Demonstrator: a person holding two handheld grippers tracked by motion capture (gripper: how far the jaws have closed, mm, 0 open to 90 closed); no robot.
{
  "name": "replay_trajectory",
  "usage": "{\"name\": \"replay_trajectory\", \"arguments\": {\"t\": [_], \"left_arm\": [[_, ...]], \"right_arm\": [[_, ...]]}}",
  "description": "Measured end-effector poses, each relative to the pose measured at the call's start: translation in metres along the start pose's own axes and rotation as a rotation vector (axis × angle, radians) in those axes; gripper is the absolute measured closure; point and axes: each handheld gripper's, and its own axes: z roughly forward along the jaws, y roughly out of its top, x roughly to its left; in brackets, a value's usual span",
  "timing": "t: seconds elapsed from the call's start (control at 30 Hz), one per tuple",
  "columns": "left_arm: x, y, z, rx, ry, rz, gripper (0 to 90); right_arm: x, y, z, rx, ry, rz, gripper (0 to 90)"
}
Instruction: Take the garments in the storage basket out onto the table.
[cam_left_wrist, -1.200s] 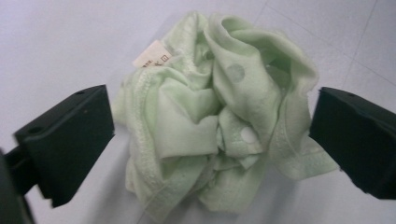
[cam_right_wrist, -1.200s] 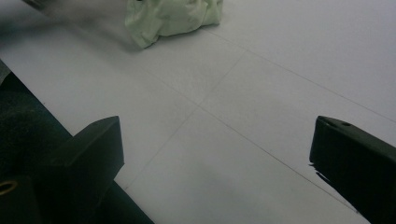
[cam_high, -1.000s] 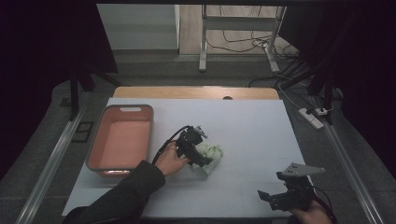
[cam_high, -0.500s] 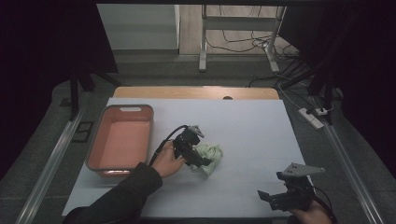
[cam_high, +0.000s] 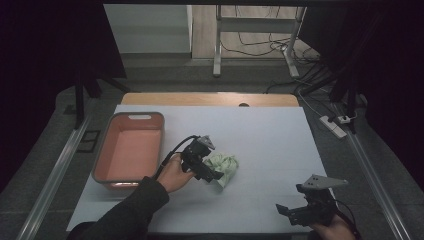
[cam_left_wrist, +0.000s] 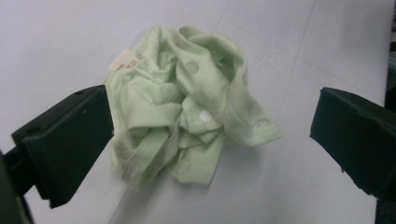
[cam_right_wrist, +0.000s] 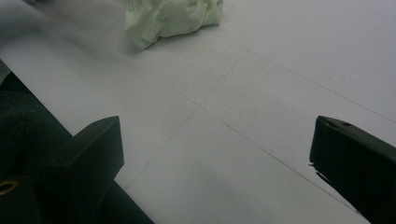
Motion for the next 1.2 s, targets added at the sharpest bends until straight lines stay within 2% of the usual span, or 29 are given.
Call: {"name": "replay_trajectory", "arguments": {"t": [0.23,0.9,1.07,1.2], "left_arm": [[-0.001,-0.004,-0.008,-0.021,-0.005,-0.032,0.0],[-0.008,-0.017,-0.038,-0.092,-0.02,-0.043,0.0],[-0.008,-0.025,-0.045,-0.104,-0.04,-0.059,0.0],[-0.008,-0.028,-0.048,-0.112,-0.04,-0.068,0.0]], "right_arm": [[0.0,0.0,0.0,-0.002,0.0,0.002,2.6],[0.0,0.0,-0.001,-0.004,-0.005,0.006,2.6],[0.0,0.0,-0.001,-0.004,-0.005,0.007,2.6],[0.0,0.0,-0.001,-0.004,-0.005,0.006,2.6]]}}
